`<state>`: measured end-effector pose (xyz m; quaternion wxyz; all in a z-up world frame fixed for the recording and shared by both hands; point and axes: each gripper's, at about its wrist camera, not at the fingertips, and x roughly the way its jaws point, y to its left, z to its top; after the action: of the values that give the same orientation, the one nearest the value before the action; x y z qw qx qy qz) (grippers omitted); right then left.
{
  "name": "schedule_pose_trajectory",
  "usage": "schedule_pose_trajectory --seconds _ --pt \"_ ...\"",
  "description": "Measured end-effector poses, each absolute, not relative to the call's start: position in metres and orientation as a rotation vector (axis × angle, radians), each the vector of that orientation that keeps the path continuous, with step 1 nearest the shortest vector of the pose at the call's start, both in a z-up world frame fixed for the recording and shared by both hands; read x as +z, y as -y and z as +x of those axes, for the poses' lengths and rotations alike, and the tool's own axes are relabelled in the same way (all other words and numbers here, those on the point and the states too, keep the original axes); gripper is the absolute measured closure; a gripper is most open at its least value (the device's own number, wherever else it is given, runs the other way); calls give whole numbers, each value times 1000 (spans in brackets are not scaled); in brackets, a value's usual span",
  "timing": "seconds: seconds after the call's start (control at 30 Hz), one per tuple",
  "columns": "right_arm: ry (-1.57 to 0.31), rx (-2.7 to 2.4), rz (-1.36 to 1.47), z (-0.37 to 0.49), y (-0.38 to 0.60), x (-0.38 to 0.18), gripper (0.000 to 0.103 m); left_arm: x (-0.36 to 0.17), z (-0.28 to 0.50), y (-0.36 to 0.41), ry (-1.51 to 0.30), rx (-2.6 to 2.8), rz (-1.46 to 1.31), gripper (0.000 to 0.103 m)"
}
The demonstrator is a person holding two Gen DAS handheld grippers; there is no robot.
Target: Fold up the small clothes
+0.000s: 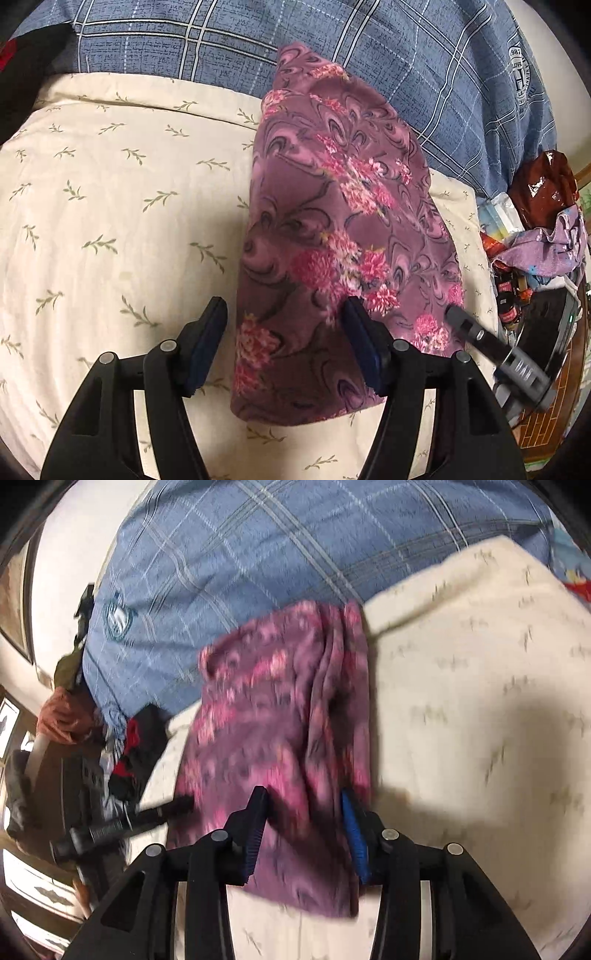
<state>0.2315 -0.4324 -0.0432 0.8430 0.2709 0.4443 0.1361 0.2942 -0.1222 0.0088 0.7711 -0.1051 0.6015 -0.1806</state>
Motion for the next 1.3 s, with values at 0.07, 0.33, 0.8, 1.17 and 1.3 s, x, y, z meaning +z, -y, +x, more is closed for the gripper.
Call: schedule_pose_trajectory --seconds 0.07,0.33,0.8,1.17,1.3 --pt "-931 276 533 222 429 -42 64 10 291 129 -1303 -383 -213 39" --pt "-822 277 391 203 416 2 92 13 272 137 -1339 -411 -216 38" --pt "-800 235 546 294 460 13 50 46 384 106 -1262 -465 -251 35" --pt "-931 257 484 406 434 -21 97 16 480 159 -1266 -397 -174 58" --pt "-840 223 456 399 442 -6 98 2 502 174 -1276 -366 -151 66"
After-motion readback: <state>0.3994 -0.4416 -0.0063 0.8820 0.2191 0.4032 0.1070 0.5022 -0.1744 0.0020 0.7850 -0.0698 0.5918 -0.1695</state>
